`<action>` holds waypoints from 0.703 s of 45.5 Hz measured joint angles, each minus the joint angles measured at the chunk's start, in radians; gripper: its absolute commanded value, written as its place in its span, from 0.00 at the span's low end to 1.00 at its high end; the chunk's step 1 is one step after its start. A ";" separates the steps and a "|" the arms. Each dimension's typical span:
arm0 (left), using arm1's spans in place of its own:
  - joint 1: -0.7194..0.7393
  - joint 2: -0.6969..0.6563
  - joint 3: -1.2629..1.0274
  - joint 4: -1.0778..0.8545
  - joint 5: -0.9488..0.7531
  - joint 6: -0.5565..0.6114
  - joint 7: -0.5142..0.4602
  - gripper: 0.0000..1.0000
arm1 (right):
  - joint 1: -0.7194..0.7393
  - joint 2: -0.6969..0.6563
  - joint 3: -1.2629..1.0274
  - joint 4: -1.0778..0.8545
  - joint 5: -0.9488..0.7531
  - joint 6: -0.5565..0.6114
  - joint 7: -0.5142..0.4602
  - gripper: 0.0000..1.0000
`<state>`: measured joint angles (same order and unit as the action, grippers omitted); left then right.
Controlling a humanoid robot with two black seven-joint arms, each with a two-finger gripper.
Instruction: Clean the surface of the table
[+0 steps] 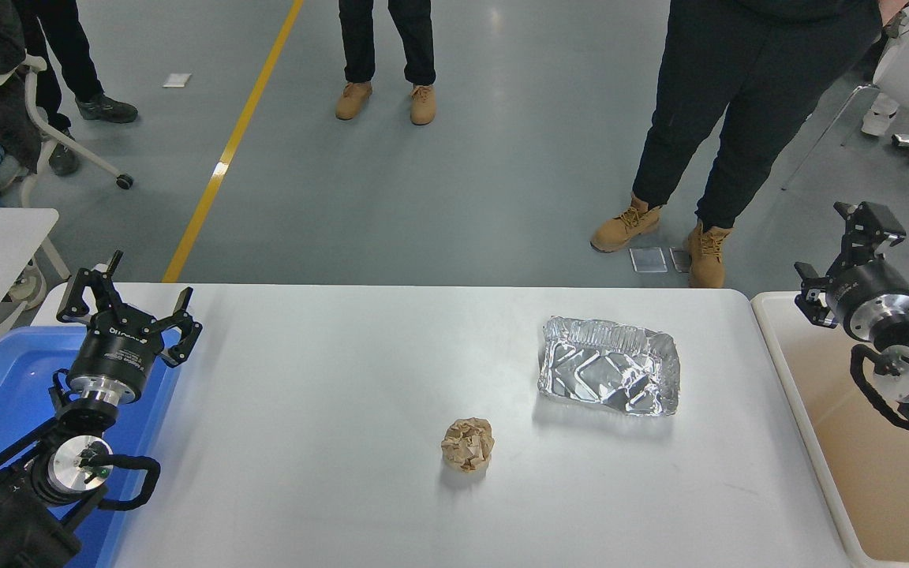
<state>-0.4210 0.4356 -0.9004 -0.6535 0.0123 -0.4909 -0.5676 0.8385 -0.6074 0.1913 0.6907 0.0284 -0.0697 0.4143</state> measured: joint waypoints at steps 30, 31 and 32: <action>0.000 0.000 0.000 0.000 0.000 0.000 0.000 0.99 | 0.125 -0.058 -0.336 0.005 -0.561 0.033 0.001 0.98; 0.000 0.000 0.000 0.000 0.000 0.000 0.000 0.99 | 0.127 -0.058 -0.341 0.005 -0.572 0.034 0.001 0.97; 0.000 0.000 0.000 0.000 0.000 0.000 0.000 0.99 | 0.129 -0.059 -0.345 0.006 -0.584 0.034 0.001 0.96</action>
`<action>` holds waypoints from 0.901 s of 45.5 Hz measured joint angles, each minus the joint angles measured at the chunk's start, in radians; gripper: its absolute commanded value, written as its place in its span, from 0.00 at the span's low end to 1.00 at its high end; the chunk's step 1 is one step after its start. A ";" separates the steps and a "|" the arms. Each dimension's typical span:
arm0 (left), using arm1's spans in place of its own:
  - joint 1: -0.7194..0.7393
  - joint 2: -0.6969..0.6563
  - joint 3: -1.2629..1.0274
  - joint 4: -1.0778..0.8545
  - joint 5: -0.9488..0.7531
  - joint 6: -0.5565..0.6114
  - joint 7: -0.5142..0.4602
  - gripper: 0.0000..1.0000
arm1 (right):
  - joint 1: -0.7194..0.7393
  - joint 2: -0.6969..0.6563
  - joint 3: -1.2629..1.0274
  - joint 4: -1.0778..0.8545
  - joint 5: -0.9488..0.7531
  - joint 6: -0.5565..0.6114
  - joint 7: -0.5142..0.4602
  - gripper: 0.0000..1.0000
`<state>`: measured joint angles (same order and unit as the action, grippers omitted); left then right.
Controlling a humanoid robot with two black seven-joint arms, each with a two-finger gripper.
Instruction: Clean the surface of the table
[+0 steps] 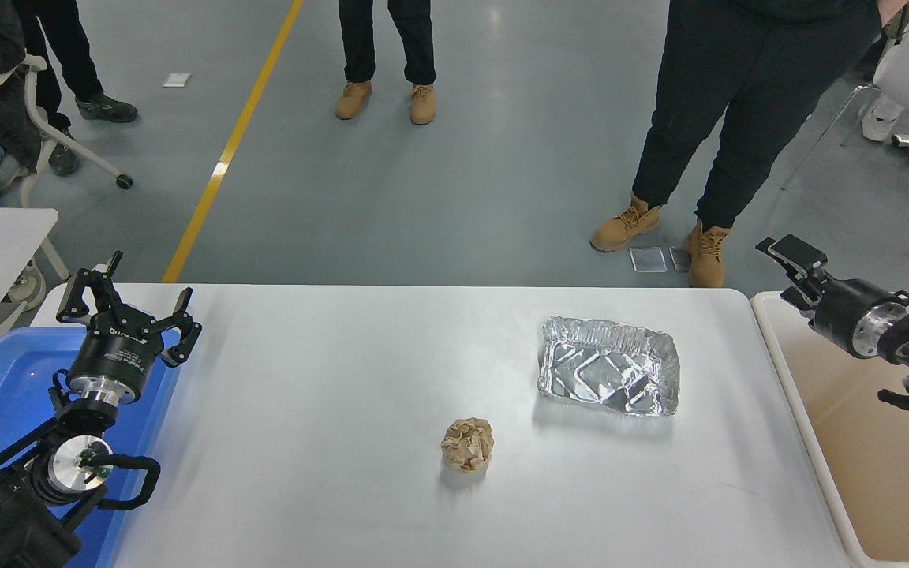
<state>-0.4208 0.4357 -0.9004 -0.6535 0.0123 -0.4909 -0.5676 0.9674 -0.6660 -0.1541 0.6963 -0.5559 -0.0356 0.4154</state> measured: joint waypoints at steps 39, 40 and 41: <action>0.000 0.000 0.000 0.000 0.000 0.000 0.000 0.99 | 0.054 0.002 -0.206 0.085 -0.230 0.016 0.002 0.92; 0.000 0.000 0.000 0.000 0.000 0.000 0.000 0.99 | 0.059 0.003 -0.214 0.089 -0.231 0.016 0.002 0.92; 0.000 0.000 0.000 0.000 0.000 0.000 0.000 0.99 | 0.064 0.004 -0.223 0.092 -0.231 0.016 0.002 0.92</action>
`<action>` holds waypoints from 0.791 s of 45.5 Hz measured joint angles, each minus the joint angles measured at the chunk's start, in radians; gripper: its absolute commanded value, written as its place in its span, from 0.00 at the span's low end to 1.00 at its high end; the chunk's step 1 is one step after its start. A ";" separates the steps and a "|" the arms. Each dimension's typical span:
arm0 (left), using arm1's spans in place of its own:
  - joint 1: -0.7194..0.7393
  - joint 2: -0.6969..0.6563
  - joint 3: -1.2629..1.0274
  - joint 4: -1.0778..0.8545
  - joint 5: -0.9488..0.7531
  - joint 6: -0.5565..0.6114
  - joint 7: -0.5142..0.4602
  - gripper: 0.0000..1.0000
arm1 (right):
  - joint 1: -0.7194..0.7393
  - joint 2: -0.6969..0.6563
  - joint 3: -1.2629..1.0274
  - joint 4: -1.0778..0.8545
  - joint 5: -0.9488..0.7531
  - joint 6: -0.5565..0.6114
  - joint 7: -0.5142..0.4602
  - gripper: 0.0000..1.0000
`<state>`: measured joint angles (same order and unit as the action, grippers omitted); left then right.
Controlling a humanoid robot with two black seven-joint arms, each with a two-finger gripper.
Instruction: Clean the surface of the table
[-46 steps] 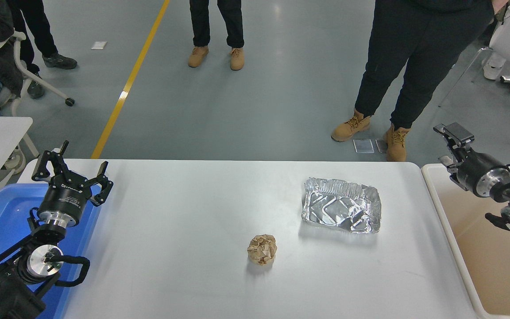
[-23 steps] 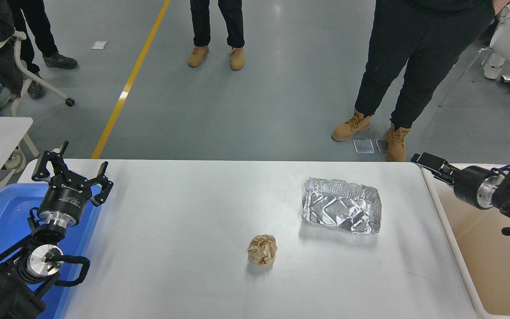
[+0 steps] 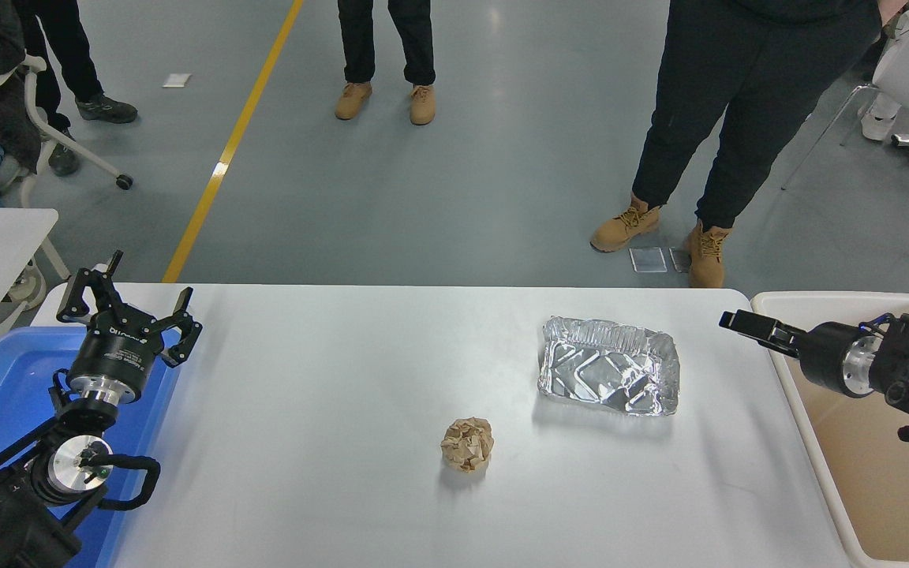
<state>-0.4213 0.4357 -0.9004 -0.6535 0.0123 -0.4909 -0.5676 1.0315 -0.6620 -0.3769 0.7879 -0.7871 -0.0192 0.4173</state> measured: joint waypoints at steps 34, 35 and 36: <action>0.000 0.000 0.000 0.000 0.000 0.000 0.000 0.99 | 0.072 0.180 -0.232 -0.080 -0.001 -0.013 -0.004 0.86; 0.000 0.000 0.000 0.000 0.000 0.000 0.000 0.99 | 0.072 0.185 -0.234 -0.084 -0.001 -0.013 -0.004 0.86; 0.000 0.000 0.000 0.000 0.000 0.000 0.000 0.99 | 0.072 0.188 -0.235 -0.087 -0.001 -0.013 -0.004 0.85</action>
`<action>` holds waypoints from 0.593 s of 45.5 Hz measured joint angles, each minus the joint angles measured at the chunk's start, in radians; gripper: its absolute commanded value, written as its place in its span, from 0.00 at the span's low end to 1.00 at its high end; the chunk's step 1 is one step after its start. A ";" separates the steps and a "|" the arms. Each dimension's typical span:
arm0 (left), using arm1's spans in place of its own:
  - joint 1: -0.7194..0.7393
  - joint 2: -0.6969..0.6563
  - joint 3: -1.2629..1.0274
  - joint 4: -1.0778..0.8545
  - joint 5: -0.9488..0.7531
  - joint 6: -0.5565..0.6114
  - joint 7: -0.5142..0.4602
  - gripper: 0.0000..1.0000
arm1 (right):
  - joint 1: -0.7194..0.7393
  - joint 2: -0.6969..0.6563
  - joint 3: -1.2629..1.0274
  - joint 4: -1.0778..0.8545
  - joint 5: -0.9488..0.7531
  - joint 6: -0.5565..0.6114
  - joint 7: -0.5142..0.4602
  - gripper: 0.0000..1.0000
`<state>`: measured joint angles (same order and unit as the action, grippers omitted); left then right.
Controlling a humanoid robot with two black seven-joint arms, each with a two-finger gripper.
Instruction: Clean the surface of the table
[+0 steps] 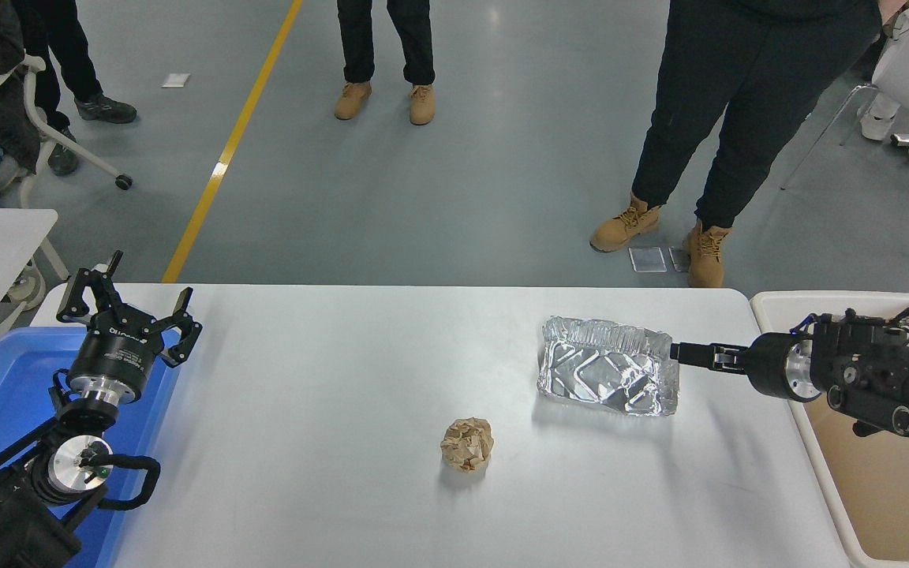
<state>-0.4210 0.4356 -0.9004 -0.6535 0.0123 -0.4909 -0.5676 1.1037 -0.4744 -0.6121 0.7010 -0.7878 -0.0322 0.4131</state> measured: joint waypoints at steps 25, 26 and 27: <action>0.000 0.000 0.000 0.000 0.000 0.000 0.000 0.99 | -0.078 0.093 -0.010 -0.145 0.005 -0.002 -0.001 0.84; 0.000 0.000 0.000 0.000 0.000 0.000 0.000 0.99 | -0.081 0.097 -0.010 -0.151 0.005 -0.002 -0.001 0.84; 0.000 0.000 0.000 0.000 0.000 0.000 0.000 0.99 | -0.084 0.100 -0.010 -0.158 0.005 -0.002 -0.001 0.84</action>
<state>-0.4214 0.4356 -0.9004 -0.6535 0.0123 -0.4909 -0.5676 1.0192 -0.3743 -0.6225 0.5434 -0.7826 -0.0346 0.4122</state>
